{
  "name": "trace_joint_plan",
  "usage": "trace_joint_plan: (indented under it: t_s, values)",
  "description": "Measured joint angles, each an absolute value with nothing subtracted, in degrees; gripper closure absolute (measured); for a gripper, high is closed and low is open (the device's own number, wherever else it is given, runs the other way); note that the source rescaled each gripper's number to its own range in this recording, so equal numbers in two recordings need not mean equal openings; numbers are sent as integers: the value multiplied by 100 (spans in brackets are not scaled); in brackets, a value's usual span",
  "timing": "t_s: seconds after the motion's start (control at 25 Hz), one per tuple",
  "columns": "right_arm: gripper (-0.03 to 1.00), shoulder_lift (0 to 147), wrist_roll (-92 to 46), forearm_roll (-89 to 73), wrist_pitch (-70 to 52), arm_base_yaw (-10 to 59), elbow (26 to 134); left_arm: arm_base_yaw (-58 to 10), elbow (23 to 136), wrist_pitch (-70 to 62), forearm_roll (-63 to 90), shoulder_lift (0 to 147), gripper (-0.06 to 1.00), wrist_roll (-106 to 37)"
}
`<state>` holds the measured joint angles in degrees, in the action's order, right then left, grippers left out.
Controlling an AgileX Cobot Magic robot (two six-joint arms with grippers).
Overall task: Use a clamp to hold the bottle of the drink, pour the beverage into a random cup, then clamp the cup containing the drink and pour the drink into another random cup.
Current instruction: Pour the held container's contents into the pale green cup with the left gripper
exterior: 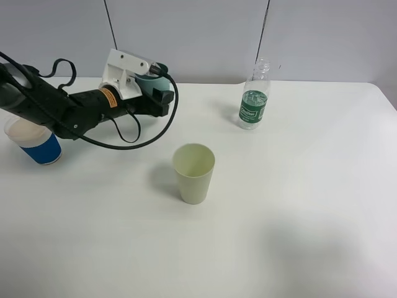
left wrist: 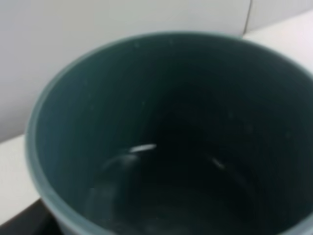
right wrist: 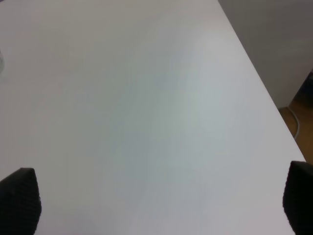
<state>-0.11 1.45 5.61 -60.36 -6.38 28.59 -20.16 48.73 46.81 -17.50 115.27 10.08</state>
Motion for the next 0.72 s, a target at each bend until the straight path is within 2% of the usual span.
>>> trace_joint_plan:
  t_s: [0.44, 0.72]
  values:
    - [-3, -11, 145, 561, -6036, -638, 2859, -2016, 4016, 4008, -1417, 9785, 93, 754]
    - [-3, -11, 145, 561, -6036, -638, 2859, -2016, 3888, 3108, -1077, 8869, 93, 421]
